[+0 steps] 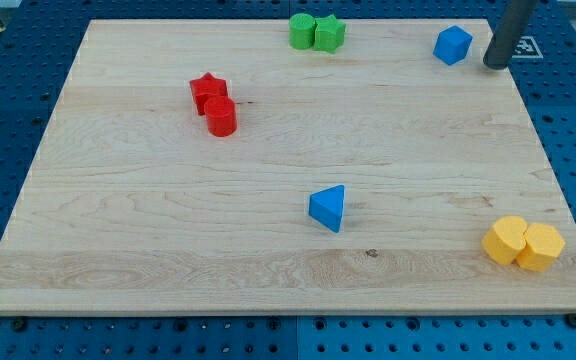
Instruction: Place your arm above the blue triangle
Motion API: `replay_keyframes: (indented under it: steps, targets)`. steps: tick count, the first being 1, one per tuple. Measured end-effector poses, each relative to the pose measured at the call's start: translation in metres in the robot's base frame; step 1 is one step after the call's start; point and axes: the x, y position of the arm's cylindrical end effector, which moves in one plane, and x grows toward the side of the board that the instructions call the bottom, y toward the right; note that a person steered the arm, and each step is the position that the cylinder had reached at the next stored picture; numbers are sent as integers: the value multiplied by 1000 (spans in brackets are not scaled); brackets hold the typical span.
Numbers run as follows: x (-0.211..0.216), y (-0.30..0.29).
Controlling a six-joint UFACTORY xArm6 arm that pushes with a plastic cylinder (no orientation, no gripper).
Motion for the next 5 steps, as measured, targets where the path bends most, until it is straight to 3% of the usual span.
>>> replay_keyframes:
  steps: [2,5]
  targets:
    - [15,-2]
    - [76,-91]
